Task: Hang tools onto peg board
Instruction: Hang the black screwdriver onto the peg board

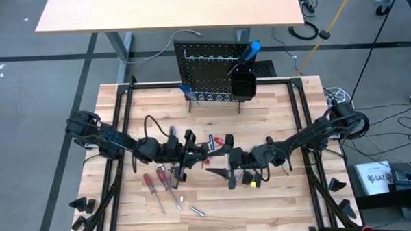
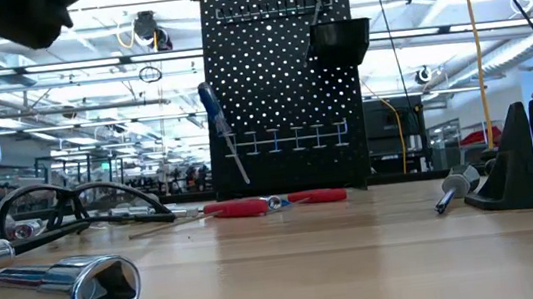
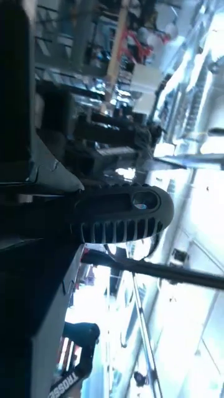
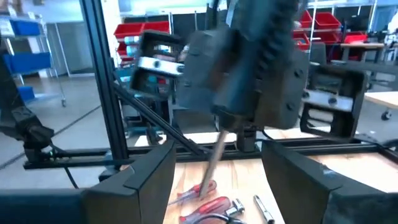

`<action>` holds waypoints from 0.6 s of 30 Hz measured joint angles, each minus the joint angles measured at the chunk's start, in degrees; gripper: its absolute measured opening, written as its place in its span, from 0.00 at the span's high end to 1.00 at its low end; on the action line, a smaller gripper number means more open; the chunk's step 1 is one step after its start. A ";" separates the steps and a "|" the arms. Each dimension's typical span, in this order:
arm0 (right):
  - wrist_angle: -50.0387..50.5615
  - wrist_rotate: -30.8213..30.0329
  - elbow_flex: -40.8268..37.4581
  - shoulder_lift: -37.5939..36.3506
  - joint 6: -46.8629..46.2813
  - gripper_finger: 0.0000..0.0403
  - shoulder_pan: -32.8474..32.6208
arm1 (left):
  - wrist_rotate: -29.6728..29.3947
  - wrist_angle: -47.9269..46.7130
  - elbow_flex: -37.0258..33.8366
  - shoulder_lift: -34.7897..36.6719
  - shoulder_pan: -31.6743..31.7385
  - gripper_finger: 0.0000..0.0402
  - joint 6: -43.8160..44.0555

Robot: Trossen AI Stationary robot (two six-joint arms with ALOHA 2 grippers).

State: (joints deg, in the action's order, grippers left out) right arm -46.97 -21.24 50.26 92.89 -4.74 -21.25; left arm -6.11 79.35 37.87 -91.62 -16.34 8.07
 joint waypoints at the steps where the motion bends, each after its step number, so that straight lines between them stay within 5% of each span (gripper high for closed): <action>1: -0.01 -0.03 0.00 0.27 -0.60 0.43 0.23 | 0.09 -0.15 0.54 -0.33 -0.13 0.77 -1.09; 11: -2.53 0.60 0.00 2.99 -2.09 0.46 1.07 | 0.02 -1.77 1.98 -1.00 -0.31 0.77 -4.19; 18: -2.57 0.43 0.00 2.99 -2.09 0.78 1.16 | -0.40 -2.53 1.98 -1.00 -0.09 0.77 -5.86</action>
State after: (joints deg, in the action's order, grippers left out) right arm -49.54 -20.81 50.26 95.88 -6.83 -20.09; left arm -6.51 76.82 39.86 -92.62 -16.43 2.21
